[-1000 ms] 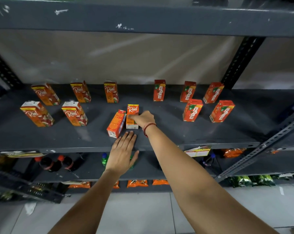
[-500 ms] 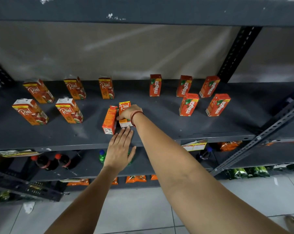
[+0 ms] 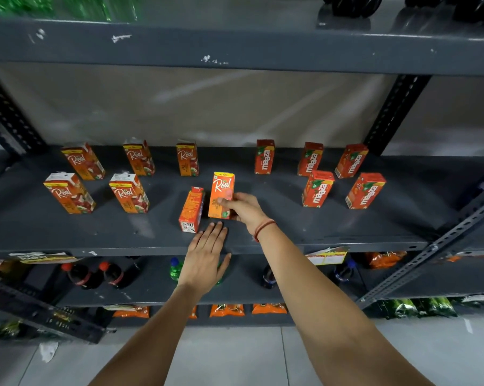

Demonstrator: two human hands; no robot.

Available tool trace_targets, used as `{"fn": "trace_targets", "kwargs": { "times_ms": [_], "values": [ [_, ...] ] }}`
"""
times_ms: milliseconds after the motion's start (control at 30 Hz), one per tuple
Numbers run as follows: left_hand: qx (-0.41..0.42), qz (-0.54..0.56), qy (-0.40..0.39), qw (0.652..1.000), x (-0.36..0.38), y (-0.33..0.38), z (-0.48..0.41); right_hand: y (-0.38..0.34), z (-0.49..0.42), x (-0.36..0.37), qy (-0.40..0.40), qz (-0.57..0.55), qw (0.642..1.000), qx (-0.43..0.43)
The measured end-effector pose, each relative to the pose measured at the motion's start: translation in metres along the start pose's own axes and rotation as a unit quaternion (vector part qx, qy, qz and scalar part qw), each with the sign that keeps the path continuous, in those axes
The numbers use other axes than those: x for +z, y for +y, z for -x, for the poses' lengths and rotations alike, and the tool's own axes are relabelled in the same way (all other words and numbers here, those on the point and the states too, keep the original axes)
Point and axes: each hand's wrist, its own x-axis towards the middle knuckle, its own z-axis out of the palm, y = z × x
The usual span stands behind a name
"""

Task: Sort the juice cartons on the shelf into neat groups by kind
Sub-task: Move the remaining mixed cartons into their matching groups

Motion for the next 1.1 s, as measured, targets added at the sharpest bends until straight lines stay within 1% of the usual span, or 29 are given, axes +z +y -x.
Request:
{"fn": "trace_targets", "kwargs": {
  "times_ms": [100, 167, 300, 500, 800, 967, 1100],
  "values": [
    [0.0, 0.002, 0.002, 1.0, 0.0, 0.0, 0.001, 0.004, 0.011, -0.005, 0.001, -0.03, 0.999, -0.04],
    [0.001, 0.003, 0.006, 1.0, 0.0, 0.0, 0.001, 0.006, 0.017, -0.008, 0.002, -0.049, 0.997, -0.051],
    [0.002, 0.001, 0.003, 1.0, 0.002, 0.0, 0.001, 0.008, 0.023, -0.014, 0.007, -0.068, 0.996, -0.052],
    [0.005, -0.016, 0.012, 1.0, 0.0, 0.001, 0.001, 0.006, 0.024, -0.018, 0.006, -0.067, 0.996, -0.066],
    [0.003, 0.004, 0.004, 1.0, -0.002, 0.002, 0.0, 0.003, 0.028, -0.018, 0.003, -0.062, 0.996, -0.069],
    [0.004, 0.056, 0.036, 0.998, -0.009, -0.004, 0.013, -0.012, 0.022, -0.002, 0.014, -0.076, 0.993, -0.086],
    [-0.013, 0.067, 0.062, 0.996, -0.013, -0.032, 0.039, -0.03, 0.008, 0.033, 0.011, -0.065, 0.993, -0.093]
  ]
}}
